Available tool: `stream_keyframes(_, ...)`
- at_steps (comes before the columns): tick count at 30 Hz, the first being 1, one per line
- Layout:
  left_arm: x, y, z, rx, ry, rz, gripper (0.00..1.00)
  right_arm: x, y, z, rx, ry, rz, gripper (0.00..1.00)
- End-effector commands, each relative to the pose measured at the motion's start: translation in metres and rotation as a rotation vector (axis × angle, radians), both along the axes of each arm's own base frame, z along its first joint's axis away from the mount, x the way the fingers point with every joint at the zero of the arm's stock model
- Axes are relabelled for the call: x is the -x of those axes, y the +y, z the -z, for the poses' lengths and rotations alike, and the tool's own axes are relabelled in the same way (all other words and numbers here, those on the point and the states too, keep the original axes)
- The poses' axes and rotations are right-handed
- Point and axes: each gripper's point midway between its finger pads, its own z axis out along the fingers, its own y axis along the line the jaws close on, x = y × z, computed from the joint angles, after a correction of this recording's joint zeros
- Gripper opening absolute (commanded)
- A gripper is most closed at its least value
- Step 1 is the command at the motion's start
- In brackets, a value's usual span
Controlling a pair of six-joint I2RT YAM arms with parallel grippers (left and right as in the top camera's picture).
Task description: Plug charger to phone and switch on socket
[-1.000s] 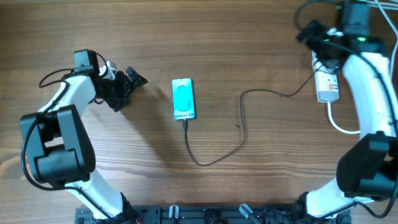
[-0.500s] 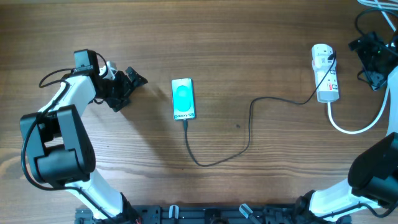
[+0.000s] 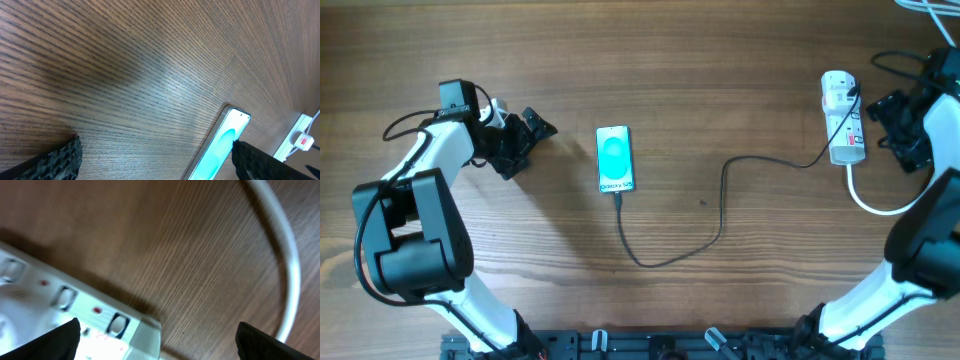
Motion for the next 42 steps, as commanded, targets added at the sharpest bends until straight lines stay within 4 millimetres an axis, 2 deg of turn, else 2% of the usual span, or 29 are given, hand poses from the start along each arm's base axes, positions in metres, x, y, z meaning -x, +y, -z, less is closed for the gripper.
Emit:
stream_keyframes(1,0.003,0.002,0.006,-0.030,0.021,-0.007,1.00,0.004,0.007,0.036,-0.057,0.063,-0.002,1.00)
stream_keyframes(4,0.003,0.002,0.006,-0.030,0.021,-0.007,1.00,-0.005,0.016,0.056,-0.113,0.059,-0.078,1.00)
stream_keyframes(7,0.003,0.002,0.006,-0.030,0.021,-0.007,1.00,-0.015,0.025,0.065,-0.166,0.025,-0.126,1.00)
stream_keyframes(19,0.003,0.002,0.006,-0.030,0.021,-0.007,1.00,-0.030,0.009,0.061,-0.089,-0.027,-0.114,1.00)
stream_keyframes(27,0.003,0.002,0.006,-0.030,0.021,-0.007,1.00,-0.035,0.013,0.061,-0.112,-0.053,-0.129,1.00)
stream_keyframes(31,0.003,0.002,0.006,-0.030,0.021,-0.007,1.00,-0.045,0.014,0.058,-0.111,-0.093,-0.173,1.00)
stream_keyframes(42,0.003,0.002,0.006,-0.030,0.020,-0.007,1.00,-0.034,0.020,0.062,-0.137,-0.048,-0.170,1.00)
